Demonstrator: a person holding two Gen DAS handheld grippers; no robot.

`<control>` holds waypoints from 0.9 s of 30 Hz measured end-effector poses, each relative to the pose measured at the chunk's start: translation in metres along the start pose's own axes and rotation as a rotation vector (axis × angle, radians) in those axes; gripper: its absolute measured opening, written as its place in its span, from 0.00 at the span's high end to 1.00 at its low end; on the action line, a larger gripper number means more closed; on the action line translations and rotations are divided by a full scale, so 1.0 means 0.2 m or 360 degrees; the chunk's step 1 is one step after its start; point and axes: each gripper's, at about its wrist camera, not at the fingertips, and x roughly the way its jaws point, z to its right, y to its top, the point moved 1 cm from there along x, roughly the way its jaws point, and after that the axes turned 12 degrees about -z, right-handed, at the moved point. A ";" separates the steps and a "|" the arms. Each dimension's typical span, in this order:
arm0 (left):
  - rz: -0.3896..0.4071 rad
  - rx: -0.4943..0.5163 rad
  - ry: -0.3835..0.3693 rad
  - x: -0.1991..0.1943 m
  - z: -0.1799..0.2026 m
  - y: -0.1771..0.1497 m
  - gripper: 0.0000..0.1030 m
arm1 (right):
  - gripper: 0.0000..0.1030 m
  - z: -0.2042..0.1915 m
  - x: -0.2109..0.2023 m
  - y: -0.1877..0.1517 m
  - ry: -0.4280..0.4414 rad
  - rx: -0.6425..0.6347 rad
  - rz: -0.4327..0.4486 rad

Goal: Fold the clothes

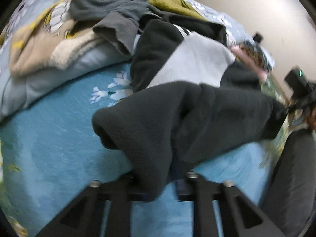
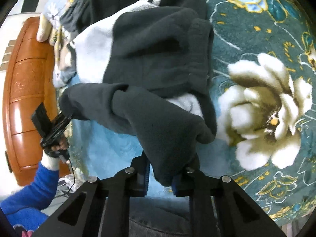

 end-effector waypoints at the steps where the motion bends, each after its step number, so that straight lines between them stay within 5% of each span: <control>1: 0.0010 0.0000 -0.0095 -0.03 -0.01 0.00 0.92 | 0.86 -0.01 -0.01 0.00 0.0039 -0.0026 0.0009; 3: 0.0061 -0.0037 -0.0346 -0.13 -0.04 0.00 0.92 | 0.86 -0.05 -0.06 -0.02 0.0242 -0.0141 0.0090; 6: 0.0272 -0.0307 -0.0742 -0.25 -0.22 0.10 0.92 | 0.86 -0.05 -0.20 -0.04 0.0608 -0.0273 0.0310; 9: 0.0441 -0.0652 -0.1006 -0.25 -0.41 0.25 0.92 | 0.86 0.13 -0.32 0.06 0.0873 -0.0039 0.0622; 13: 0.0372 -0.0962 -0.0965 -0.06 -0.55 0.43 0.91 | 0.86 0.35 -0.27 0.21 0.1019 0.0423 0.0805; 16: 0.0315 -0.1132 -0.0973 0.06 -0.61 0.49 0.91 | 0.86 0.39 -0.21 0.26 0.1028 0.0559 0.0793; 23: 0.0279 -0.1022 -0.0869 0.06 -0.58 0.48 0.90 | 0.75 0.32 -0.22 0.29 0.0809 0.0497 0.0658; 25: 0.0277 -0.0964 -0.0844 0.03 -0.58 0.44 0.82 | 0.70 0.30 -0.22 0.27 0.0722 0.0448 0.0619; 27: 0.0275 -0.0903 -0.0815 -0.01 -0.56 0.39 0.47 | 0.64 0.27 -0.21 0.23 0.0631 0.0387 0.0574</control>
